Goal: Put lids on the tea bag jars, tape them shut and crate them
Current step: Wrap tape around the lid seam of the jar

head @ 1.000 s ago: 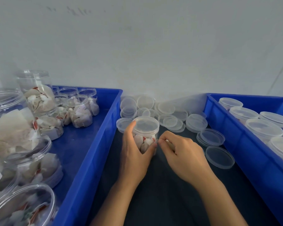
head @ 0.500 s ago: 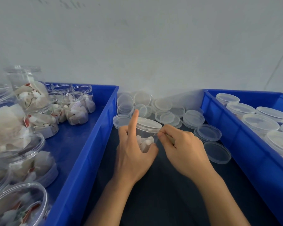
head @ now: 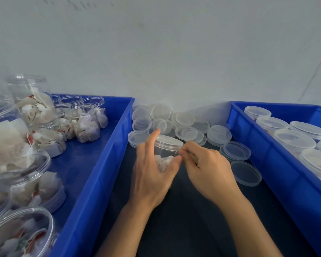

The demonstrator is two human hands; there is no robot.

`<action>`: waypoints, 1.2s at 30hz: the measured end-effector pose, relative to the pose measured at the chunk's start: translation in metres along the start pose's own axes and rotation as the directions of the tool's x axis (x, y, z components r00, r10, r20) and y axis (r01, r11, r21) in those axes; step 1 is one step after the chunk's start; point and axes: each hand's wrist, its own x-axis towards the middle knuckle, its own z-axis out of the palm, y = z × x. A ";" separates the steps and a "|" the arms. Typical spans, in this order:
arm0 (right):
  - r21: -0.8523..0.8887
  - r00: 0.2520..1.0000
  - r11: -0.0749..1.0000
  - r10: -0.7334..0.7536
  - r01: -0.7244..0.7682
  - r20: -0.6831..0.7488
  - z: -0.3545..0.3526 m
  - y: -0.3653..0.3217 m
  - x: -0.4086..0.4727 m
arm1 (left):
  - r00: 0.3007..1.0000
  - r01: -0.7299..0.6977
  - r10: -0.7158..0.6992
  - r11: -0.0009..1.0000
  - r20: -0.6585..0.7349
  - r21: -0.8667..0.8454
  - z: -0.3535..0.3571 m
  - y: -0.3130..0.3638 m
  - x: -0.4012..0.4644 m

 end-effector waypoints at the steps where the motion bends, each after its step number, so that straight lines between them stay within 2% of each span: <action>1: -0.004 1.000 1.000 -0.003 0.003 -0.003 0.000 0.000 0.000 | 1.000 0.006 -0.006 1.000 -0.012 0.008 0.000 0.001 0.000; 6: -0.015 1.000 1.000 -0.010 0.010 -0.023 0.002 -0.003 0.000 | 0.997 0.033 -0.029 0.998 -0.073 0.056 0.000 0.004 0.002; 12: -0.043 0.998 0.999 -0.010 0.007 -0.061 0.004 -0.006 -0.001 | 0.995 0.066 -0.060 0.996 -0.083 0.065 -0.001 0.004 0.002; 19: -0.172 0.984 0.983 -0.092 0.065 -0.151 0.005 -0.010 -0.003 | 0.990 0.112 -0.111 0.994 -0.085 0.014 -0.003 0.001 0.003; 26: -0.195 0.956 0.971 -0.181 0.136 -0.233 0.005 -0.009 0.000 | 0.983 0.170 -0.175 0.981 -0.047 -0.098 -0.003 -0.002 0.007; 32: -0.252 0.959 0.963 -0.157 0.096 -0.235 0.006 -0.002 0.002 | 0.983 0.174 -0.179 0.977 -0.029 -0.126 -0.007 -0.003 0.009; 36: -0.224 0.970 0.972 -0.117 0.067 -0.215 0.008 0.007 0.005 | 0.984 0.175 -0.176 0.972 0.006 -0.158 -0.008 -0.003 0.009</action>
